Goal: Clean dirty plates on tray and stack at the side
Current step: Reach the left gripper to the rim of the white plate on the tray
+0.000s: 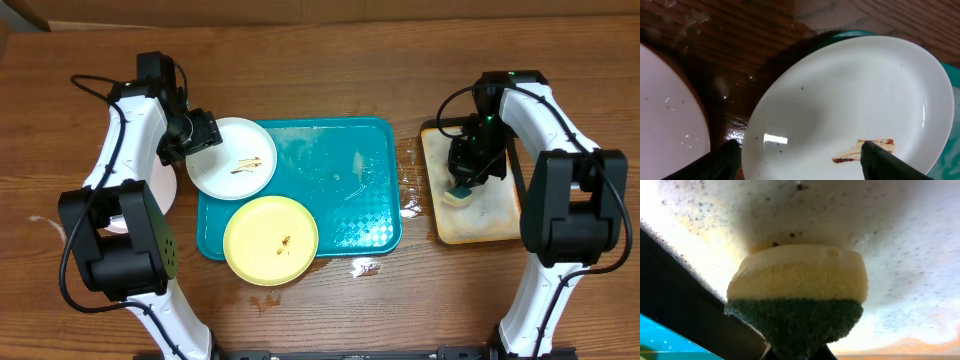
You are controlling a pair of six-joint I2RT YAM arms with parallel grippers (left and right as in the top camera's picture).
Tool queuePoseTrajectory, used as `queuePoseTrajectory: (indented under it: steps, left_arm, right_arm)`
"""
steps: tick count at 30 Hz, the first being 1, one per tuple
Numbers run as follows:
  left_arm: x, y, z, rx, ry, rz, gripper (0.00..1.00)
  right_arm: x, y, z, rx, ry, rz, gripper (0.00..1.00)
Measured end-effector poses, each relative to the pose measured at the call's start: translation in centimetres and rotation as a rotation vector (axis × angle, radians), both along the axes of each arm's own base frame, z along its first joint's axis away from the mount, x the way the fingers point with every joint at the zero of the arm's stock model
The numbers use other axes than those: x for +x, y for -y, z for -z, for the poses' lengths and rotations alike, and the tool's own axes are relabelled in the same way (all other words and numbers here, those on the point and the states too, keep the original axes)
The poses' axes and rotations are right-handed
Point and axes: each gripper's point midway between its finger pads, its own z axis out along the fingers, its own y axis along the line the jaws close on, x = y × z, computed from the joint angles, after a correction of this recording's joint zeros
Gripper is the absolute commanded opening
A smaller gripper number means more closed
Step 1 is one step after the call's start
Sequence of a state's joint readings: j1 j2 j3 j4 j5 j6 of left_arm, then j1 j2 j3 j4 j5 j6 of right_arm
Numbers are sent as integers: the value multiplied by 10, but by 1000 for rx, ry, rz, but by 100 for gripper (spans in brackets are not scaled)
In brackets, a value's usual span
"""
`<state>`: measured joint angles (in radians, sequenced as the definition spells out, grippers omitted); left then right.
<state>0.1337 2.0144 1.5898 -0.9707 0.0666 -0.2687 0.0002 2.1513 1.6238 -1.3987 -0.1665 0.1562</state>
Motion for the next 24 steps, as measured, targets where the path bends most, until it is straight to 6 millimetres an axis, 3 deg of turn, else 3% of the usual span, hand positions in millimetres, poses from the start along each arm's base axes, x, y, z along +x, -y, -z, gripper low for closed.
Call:
queuePoseTrajectory:
  steps: [13,19,20,24]
  left_arm:
    - [1,-16,8,31,15,32,79]
    - [-16,-22,33,28,-32,36,62]
    - [-18,-22,35,27,-37,38,56]
    - [-16,-20,38,21,-31,52,19]
  right_arm:
    - [-3,0,-1,-1,-11,0,4]
    - [-3,0,-1,-1,-14,0,4]
    - [-3,0,-1,-1,-15,0,4]
    - [-3,0,-1,-2,-15,0,4]
